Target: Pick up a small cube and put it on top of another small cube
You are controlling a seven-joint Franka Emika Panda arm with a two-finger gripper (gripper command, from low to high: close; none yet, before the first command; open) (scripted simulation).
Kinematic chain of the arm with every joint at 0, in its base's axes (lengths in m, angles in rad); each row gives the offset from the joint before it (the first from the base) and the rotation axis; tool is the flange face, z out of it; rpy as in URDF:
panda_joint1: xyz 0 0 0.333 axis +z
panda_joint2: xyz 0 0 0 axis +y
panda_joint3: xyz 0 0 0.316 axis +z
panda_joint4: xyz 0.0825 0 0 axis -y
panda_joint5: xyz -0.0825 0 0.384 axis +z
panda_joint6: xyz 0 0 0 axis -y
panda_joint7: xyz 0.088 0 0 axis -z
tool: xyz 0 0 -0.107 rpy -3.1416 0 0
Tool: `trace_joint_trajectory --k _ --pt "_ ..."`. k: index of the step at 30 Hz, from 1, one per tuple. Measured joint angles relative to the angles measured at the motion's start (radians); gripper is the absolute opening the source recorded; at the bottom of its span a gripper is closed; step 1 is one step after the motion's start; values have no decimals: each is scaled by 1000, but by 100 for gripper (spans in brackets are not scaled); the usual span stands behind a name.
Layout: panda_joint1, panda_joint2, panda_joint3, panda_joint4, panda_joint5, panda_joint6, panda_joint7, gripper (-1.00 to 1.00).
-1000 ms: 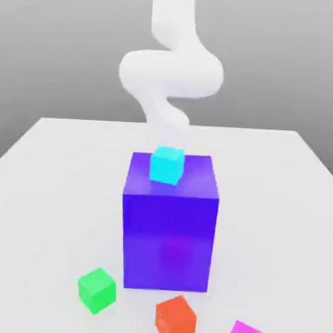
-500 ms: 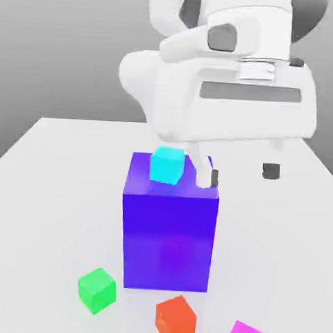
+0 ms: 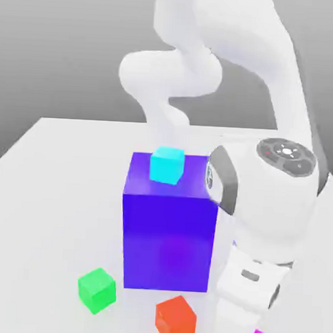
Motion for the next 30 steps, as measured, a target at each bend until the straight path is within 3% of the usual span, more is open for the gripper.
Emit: trace_joint_trajectory --k 1,7,12,21,30 --pt "2 21 -2 4 -2 16 1 -100" --pt "2 31 -2 7 -3 23 1 -100" --pt "-8 -104 10 -23 10 -83 -9 -100" --pt "-40 -431 -55 -66 -209 -271 -170 -100" --pt "-96 -719 -118 -119 -298 -398 -461 -100"
